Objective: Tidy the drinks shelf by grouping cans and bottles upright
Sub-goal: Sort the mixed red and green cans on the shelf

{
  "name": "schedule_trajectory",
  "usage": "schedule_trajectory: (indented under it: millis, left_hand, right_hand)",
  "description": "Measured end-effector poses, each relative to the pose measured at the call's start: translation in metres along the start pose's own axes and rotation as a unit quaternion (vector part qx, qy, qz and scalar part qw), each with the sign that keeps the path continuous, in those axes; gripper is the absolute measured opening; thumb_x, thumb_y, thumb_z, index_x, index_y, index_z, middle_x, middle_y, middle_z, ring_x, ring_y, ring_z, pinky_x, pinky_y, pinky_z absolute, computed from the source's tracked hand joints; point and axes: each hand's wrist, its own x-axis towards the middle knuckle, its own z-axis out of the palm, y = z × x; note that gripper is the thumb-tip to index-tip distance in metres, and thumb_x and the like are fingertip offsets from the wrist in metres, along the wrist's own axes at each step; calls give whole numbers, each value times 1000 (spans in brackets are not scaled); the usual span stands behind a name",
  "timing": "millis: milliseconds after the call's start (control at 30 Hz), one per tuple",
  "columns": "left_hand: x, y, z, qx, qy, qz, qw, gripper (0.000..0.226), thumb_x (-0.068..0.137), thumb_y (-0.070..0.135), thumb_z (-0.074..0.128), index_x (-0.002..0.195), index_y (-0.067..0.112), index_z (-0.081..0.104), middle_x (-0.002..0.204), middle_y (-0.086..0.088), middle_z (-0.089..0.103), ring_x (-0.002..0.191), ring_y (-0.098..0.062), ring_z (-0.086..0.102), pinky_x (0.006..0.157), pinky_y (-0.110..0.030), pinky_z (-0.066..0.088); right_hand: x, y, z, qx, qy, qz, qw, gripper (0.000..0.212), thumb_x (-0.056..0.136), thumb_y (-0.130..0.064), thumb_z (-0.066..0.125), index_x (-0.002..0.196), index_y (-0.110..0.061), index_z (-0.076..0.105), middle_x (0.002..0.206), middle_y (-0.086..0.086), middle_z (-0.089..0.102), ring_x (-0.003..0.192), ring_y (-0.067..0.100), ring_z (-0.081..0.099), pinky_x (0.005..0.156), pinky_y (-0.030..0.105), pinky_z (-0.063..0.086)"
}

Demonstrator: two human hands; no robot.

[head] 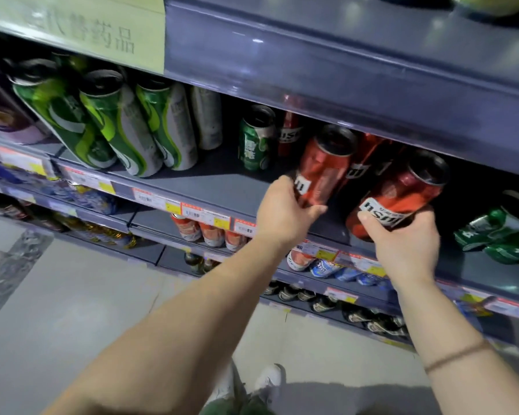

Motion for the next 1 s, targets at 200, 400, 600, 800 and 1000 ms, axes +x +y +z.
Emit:
schedule_trajectory:
  millis: [200, 400, 600, 800, 1000]
  left_hand:
    - [10, 6, 13, -19, -21, 22, 999, 54, 69, 29, 87, 115, 17, 62, 105, 4, 70, 95, -13, 66, 83, -25, 51]
    - [1, -22, -29, 4, 152, 26, 988, 54, 76, 21, 70, 125, 10, 52, 110, 2, 46, 113, -23, 51, 98, -37, 46]
    - [71, -27, -46, -90, 180, -47, 978, 91, 54, 44, 81, 132, 11, 47, 125, -7, 61, 115, -20, 59, 99, -29, 48]
    - [91, -47, -52, -47, 70, -32, 996, 65, 74, 25, 83, 127, 8, 51, 118, -3, 64, 109, -18, 60, 76, -13, 38]
    - [20, -42, -102, -111, -13, 62, 992, 46, 74, 9, 84, 109, 15, 55, 95, 12, 65, 81, 13, 59, 73, -4, 43]
  right_hand:
    - [5, 10, 3, 26, -11, -4, 1000, 57, 68, -42, 82, 109, -18, 51, 102, -3, 62, 99, 26, 61, 85, 38, 48]
    - [-12, 33, 7, 87, -2, 22, 996, 65, 70, -37, 82, 122, -22, 47, 103, -9, 58, 89, 18, 64, 86, 40, 51]
    - [-55, 21, 16, 145, -20, -51, 988, 31, 79, -17, 76, 96, -29, 53, 94, -6, 61, 69, -7, 56, 70, 16, 48]
    - [-89, -9, 52, 149, -132, -77, 977, 32, 81, -13, 74, 91, -36, 55, 85, -7, 64, 71, 0, 60, 68, 13, 47]
    - [-111, -52, 81, 192, -161, -44, 967, 51, 77, -30, 77, 120, -35, 51, 113, -9, 59, 92, 3, 59, 80, 18, 50]
